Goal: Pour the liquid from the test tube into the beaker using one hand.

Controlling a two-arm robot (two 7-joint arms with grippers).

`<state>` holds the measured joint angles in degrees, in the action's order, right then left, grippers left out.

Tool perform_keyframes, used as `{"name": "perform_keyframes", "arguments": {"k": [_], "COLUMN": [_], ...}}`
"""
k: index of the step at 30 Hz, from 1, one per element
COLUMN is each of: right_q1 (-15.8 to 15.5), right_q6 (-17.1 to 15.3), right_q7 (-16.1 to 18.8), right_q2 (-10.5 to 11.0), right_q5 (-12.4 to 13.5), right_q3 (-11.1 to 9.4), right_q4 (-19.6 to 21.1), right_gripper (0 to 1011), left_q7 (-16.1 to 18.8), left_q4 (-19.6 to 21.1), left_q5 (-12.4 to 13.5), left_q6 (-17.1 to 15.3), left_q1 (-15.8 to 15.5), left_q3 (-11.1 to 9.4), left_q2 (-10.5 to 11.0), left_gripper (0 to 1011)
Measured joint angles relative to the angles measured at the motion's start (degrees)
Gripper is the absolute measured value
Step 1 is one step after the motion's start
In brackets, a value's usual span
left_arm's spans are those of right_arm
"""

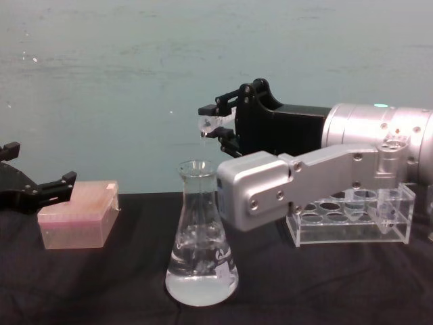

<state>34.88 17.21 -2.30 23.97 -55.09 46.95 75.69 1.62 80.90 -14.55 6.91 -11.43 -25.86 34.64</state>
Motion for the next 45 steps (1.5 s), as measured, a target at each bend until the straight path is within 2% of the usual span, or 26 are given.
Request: {"name": "perform_keyframes", "arguments": {"k": [17, 36, 38, 42, 43, 44, 45], "right_q1": [0.64, 1.05, 1.08, 0.94, 0.79, 0.41, 0.21], "right_q6": [-0.77, -0.89, -0.61, 0.56, 1.01, 1.98, 2.37], "right_q7": [-1.35, -1.96, -1.85, -0.12, 0.75, 3.07, 4.17], "right_q2": [0.18, 0.08, 0.02, -0.27, -0.41, -0.85, -1.09], "right_q5": [-2.09, -2.62, -2.21, 0.99, 2.56, 6.88, 8.92], "right_q3": [1.23, 1.86, 1.86, 0.93, 0.44, -0.89, -1.67], "right_q4": [-0.49, -1.17, -1.24, -1.25, -1.23, -1.19, -1.16], "right_gripper": [217, 217, 217, 217, 217, 217, 217], "left_q7": [0.0, 0.0, 0.0, 0.0, 0.0, 0.01, 0.0], "left_q4": [0.0, 0.0, 0.0, 0.0, 0.0, 0.0, 0.0], "left_q5": [0.0, 0.0, 0.0, 0.0, 0.0, 0.0, 0.0], "left_q6": [0.0, 0.0, 0.0, 0.0, 0.0, 0.0, 0.0], "left_q1": [0.0, 0.0, 0.0, 0.0, 0.0, 0.0, 0.0], "left_q3": [0.0, 0.0, 0.0, 0.0, 0.0, 0.0, 0.0], "left_q2": [0.0, 0.0, 0.0, 0.0, 0.0, 0.0, 0.0], "left_gripper": [1000, 1000, 1000, 1000, 1000, 1000, 1000]}}
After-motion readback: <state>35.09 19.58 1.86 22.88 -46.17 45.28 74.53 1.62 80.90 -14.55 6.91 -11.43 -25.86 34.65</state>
